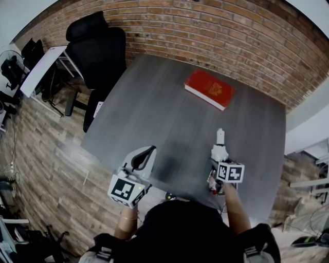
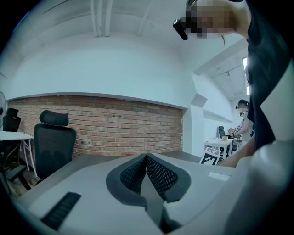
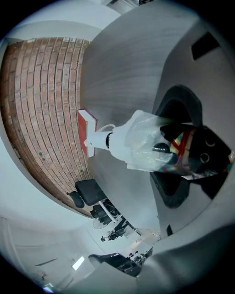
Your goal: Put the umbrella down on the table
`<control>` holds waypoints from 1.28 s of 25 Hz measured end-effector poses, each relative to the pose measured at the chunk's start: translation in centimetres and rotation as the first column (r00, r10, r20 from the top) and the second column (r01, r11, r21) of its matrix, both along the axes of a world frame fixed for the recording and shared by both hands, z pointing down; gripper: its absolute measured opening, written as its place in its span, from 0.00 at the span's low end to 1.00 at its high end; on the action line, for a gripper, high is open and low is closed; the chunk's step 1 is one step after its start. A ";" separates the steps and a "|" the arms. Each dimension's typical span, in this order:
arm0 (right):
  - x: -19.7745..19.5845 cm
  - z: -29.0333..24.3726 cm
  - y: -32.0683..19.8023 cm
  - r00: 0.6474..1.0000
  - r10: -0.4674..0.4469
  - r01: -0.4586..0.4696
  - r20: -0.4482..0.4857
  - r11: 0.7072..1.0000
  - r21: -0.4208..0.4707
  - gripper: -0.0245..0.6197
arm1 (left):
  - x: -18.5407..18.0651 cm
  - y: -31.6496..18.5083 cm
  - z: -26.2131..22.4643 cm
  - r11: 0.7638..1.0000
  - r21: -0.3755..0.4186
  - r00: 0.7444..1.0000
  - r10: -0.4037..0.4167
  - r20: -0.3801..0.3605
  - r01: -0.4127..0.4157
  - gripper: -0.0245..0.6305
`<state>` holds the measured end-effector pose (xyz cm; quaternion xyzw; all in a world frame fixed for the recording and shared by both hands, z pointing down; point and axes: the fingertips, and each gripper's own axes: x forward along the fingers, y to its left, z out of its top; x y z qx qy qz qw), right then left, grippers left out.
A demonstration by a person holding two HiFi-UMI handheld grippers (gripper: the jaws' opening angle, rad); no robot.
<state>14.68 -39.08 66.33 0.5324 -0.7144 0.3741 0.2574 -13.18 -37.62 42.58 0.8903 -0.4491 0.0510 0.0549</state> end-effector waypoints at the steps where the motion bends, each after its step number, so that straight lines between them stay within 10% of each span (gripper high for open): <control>1: 0.0 0.1 0.0 1.000 0.002 -0.002 -0.002 1.000 -0.004 0.49 | 0.0 -0.1 -0.3 1.000 0.010 1.000 -0.004 -0.001 0.004 0.04; 32: 0.0 2.2 -0.5 0.999 0.015 -0.018 -0.035 0.995 -0.096 0.51 | -0.9 0.4 0.0 1.000 0.014 1.000 -0.011 -0.017 0.011 0.04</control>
